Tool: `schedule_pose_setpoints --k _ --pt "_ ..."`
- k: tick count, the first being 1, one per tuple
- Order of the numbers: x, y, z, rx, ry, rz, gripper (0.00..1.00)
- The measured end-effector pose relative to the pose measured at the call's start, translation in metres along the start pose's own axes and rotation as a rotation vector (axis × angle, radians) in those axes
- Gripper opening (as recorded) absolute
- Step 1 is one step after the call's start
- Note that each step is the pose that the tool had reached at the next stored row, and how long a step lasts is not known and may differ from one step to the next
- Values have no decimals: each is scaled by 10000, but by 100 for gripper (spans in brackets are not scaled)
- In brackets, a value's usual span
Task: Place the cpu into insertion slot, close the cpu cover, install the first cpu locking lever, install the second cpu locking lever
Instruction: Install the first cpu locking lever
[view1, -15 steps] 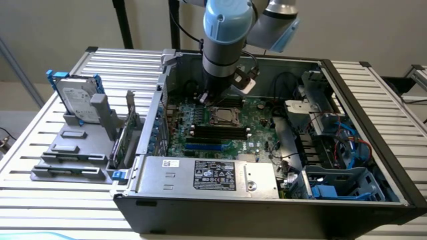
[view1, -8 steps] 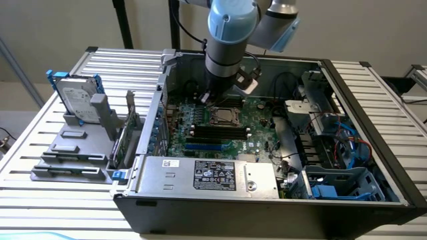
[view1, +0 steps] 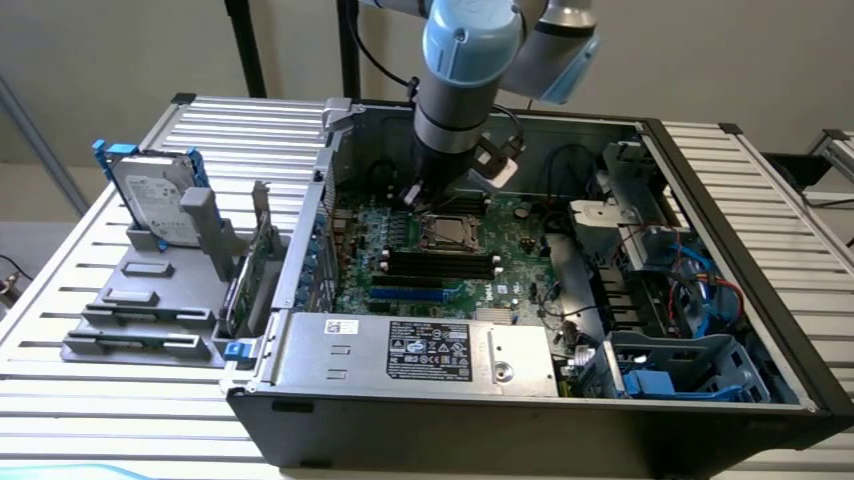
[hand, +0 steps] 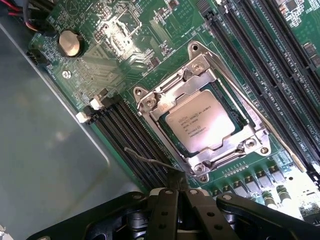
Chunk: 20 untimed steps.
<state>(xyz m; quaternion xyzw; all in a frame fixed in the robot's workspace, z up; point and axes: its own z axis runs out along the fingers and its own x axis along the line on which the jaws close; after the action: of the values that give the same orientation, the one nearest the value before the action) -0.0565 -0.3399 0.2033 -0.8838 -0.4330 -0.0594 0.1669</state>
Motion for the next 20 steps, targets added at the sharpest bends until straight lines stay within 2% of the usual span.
schedule_pose_setpoints --k 12,20 --pt "66 71 24 -63 -112 12 11" --pt "85 80 37 -35 -135 25 11"
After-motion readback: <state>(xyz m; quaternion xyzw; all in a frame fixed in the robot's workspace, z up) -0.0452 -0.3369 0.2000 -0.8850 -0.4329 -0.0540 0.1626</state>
